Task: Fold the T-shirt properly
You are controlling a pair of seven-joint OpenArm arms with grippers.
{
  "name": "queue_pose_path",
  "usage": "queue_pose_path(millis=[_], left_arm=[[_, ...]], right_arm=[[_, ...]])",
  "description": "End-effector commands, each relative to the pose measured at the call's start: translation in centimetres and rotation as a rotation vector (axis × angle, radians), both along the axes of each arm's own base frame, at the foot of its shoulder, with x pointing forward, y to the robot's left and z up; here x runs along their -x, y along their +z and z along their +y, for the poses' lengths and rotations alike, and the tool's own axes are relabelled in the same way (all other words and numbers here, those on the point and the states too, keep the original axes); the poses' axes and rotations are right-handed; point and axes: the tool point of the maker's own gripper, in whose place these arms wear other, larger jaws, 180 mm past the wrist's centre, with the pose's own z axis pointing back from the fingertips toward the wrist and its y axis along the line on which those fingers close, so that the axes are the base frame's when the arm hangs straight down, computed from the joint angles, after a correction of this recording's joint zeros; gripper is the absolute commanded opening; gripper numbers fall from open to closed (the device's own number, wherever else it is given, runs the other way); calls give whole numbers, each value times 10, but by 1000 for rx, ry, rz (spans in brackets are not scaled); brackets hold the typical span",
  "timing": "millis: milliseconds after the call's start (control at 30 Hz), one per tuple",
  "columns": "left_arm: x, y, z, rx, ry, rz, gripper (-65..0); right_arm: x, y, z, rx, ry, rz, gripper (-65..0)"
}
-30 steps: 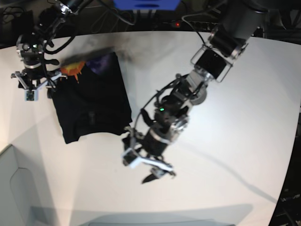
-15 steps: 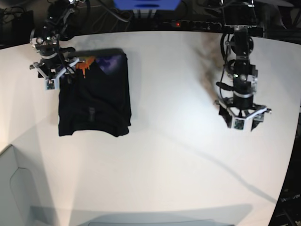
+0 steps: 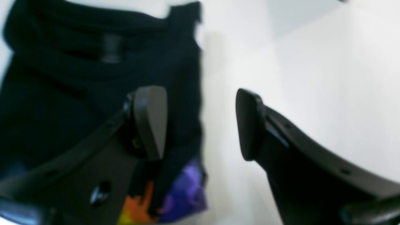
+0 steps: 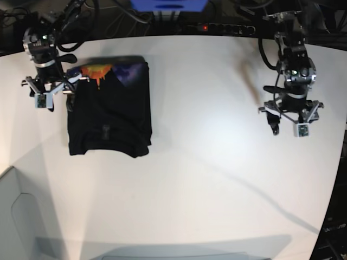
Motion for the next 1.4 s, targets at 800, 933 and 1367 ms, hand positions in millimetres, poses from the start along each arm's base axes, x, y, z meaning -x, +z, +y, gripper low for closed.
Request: queue_pose_path(millis=[800, 933, 1367], left_arm=[[81, -21, 21, 86, 141, 119, -225], [86, -23, 22, 85, 143, 131, -225], [120, -28, 17, 56, 127, 206, -335]], right_arm=[[54, -85, 165, -325, 384, 251, -650], [57, -83, 168, -317, 416, 247, -650], [17, -4, 121, -173, 334, -22, -650]])
